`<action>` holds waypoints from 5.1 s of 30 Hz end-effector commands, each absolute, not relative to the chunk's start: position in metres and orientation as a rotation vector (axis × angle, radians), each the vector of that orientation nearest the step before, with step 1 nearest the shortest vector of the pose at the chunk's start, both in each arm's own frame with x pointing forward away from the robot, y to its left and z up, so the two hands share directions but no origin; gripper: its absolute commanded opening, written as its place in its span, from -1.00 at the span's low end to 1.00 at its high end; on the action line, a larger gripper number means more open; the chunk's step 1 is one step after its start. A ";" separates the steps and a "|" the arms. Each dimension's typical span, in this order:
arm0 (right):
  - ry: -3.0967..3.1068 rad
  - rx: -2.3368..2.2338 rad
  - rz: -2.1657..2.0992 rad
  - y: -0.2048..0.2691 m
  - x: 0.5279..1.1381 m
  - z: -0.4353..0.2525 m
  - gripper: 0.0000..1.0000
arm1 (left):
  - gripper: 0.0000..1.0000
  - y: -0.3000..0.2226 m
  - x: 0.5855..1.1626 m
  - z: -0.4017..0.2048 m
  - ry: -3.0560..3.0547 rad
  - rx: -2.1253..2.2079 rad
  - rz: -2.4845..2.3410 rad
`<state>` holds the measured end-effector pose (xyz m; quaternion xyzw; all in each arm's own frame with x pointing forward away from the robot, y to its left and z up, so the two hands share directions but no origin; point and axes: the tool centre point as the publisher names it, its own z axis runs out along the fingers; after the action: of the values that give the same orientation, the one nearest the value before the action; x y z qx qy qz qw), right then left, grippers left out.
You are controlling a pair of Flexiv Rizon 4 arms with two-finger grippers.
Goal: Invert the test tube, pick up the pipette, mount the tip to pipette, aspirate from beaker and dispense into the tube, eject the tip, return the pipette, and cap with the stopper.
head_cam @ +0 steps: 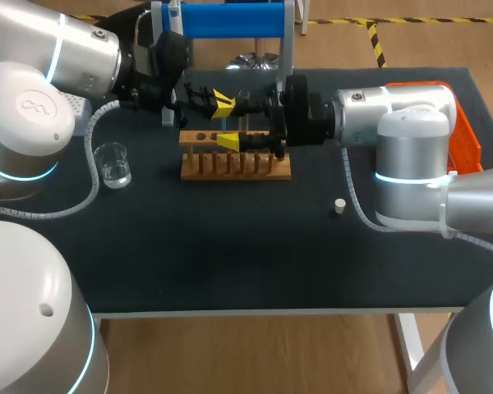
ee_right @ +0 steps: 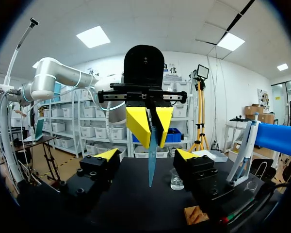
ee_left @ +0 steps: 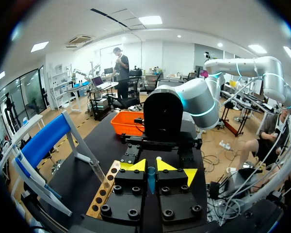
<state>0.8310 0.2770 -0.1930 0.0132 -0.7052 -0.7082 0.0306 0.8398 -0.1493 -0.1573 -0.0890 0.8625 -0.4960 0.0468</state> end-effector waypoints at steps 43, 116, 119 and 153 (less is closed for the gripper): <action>-2.145 0.071 -2.185 0.276 0.827 -0.190 -1.00 | -1.00 -0.149 0.840 -0.157 2.631 -0.270 -1.514; -2.186 -0.062 -2.158 0.041 0.813 -0.242 -1.00 | 1.00 -0.149 0.840 -0.157 2.631 -0.270 -1.514; -2.182 -0.069 -2.165 0.039 0.814 -0.241 -1.00 | 1.00 -0.149 0.840 -0.157 2.631 -0.270 -1.514; -2.184 -0.062 -2.172 0.038 0.813 -0.240 -1.00 | 1.00 -0.133 0.849 -0.161 2.564 -0.339 -1.509</action>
<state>0.8143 0.0387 -0.2408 -0.0203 -0.7083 -0.7049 0.0310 0.8513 -0.1414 -0.1546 -0.1037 0.8586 -0.4980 0.0636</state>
